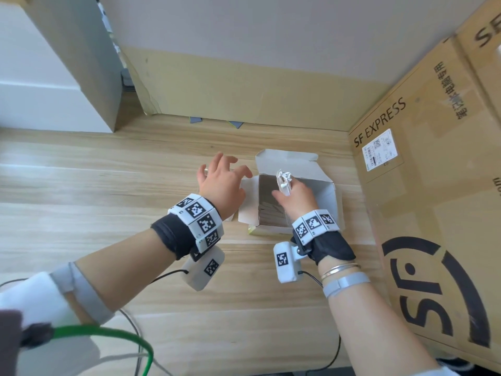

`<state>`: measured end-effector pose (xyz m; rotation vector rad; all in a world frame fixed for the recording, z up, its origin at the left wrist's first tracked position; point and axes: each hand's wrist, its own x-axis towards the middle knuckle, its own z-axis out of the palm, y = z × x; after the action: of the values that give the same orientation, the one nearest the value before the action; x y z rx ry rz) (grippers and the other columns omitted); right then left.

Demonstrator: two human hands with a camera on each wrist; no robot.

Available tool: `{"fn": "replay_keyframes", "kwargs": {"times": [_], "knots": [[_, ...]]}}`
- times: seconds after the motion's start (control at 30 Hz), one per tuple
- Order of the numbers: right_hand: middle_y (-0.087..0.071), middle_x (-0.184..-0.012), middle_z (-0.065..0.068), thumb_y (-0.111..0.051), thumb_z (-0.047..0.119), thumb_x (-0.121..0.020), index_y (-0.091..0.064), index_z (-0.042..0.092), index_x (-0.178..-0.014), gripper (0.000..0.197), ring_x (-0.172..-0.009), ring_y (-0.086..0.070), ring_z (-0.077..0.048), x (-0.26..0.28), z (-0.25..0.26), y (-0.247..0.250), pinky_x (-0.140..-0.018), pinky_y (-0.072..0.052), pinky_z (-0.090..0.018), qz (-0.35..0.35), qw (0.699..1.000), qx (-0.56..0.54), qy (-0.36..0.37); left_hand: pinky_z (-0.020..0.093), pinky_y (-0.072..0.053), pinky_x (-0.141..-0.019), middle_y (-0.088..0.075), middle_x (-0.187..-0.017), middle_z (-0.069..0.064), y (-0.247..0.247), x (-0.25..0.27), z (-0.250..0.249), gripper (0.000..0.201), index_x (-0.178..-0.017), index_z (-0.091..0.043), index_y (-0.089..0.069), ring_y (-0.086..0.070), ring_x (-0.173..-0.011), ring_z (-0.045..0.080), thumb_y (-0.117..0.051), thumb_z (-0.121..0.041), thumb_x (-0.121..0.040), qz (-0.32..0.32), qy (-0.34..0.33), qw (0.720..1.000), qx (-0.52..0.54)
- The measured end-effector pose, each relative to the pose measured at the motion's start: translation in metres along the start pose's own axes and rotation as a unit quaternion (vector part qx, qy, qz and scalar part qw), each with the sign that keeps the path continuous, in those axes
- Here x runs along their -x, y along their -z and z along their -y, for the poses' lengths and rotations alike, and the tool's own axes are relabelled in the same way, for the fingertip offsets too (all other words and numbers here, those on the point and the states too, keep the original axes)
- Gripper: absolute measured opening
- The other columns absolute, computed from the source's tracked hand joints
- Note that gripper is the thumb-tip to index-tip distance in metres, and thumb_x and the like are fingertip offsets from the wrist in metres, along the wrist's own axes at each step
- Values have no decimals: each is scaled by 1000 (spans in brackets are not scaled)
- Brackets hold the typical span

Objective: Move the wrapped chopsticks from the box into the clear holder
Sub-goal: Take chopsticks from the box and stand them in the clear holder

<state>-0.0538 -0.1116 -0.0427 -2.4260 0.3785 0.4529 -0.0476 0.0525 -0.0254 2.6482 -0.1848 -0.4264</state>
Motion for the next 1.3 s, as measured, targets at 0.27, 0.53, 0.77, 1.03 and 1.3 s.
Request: {"fn": "replay_keyframes", "kwargs": {"times": [0.27,0.53,0.77,1.03,1.3], "knots": [[-51,-63,6,-62,22,-87,-52,14,-79,15,-69,-54,-17,8,7,18,-59,-39,-19,-49,987,-135,74,41,-5,-119,-34,-149,1,-9,-5,-24,48,-131,-23,-48,-7,-147,23,-47,-3,-88,53,-124,991,4],[-49,-63,7,-61,19,-88,-51,14,-73,18,-61,-50,-11,9,-1,31,-64,-42,-20,-42,979,-165,115,52,1,-117,-18,-155,1,-31,-14,-41,59,-140,-31,-34,4,-147,29,-43,-5,-88,122,-95,985,-72],[-51,-68,14,-62,19,-88,-50,24,-73,19,-61,-52,5,11,-11,31,-61,-39,-3,-27,979,-169,113,51,-4,-117,-16,-154,6,-39,-21,-49,39,-131,-25,-47,3,-146,31,-43,-16,-93,90,-66,990,-81],[-60,-97,-2,-61,23,-89,-60,15,-97,11,-83,-53,-9,6,-16,28,-60,-34,7,-20,985,-140,99,43,-29,-100,-53,-120,5,-28,-26,-55,30,-117,-23,-56,-42,-117,31,-39,-17,-93,20,-82,995,-55],[-60,-76,7,-60,23,-88,-51,17,-97,14,-70,-58,-9,3,-14,21,-64,-41,-12,41,990,-108,80,41,-28,-100,-61,-111,0,-10,-21,-43,23,-111,-22,-58,-51,-110,26,-49,-21,-90,-12,-78,997,6]]}}
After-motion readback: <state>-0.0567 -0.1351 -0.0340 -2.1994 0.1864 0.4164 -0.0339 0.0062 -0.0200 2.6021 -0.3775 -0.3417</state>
